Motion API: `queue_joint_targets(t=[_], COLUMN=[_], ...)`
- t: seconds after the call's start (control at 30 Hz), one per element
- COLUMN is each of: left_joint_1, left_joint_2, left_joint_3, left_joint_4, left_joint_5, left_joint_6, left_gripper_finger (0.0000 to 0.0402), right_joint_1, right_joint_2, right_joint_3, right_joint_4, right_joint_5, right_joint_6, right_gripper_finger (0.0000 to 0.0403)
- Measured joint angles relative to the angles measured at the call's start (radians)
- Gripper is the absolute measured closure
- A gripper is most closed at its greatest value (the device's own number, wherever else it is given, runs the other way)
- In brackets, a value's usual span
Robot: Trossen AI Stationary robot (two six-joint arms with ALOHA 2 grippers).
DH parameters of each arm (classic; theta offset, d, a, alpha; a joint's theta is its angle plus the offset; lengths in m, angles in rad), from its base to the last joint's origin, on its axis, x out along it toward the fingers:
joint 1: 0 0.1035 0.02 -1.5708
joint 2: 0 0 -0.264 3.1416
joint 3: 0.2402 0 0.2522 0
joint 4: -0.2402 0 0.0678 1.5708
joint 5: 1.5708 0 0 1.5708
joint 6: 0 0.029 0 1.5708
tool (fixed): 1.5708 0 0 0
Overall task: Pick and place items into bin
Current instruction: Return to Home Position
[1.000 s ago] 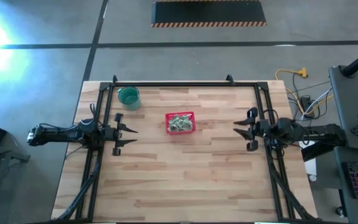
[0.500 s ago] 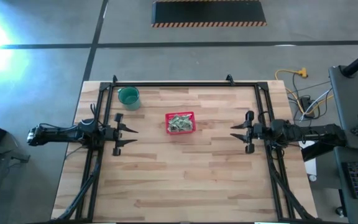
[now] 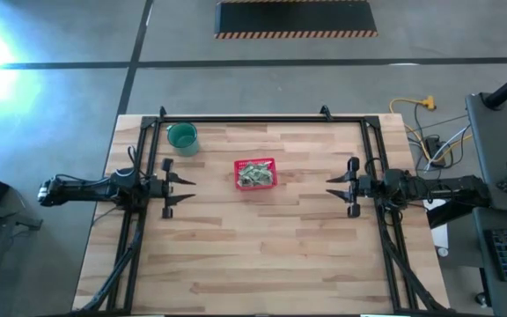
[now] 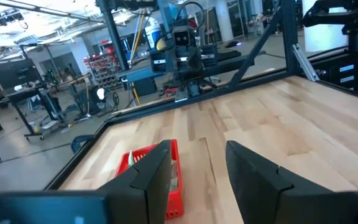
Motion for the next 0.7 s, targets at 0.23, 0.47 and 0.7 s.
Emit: queue_joint_targets(t=[0.23, 0.47, 0.7], left_joint_1=[0.000, 0.000, 0.000], left_joint_2=[0.000, 0.002, 0.002], left_joint_3=[0.000, 0.000, 0.000], left_joint_4=[0.002, 0.004, 0.011], left_joint_5=[-0.005, -0.008, -0.007], left_joint_6=[0.000, -0.001, -0.001], left_gripper_finger=[0.0265, 0.0265, 0.0265], right_joint_1=[0.000, 0.000, 0.000], right_joint_2=[0.000, 0.000, 0.000], right_joint_3=[0.000, 0.000, 0.000], right_joint_4=[0.000, 0.000, 0.000], right_joint_5=[0.000, 0.000, 0.000], right_joint_6=[0.000, 0.000, 0.000], right_gripper_finger=[0.0280, 0.0280, 0.0280])
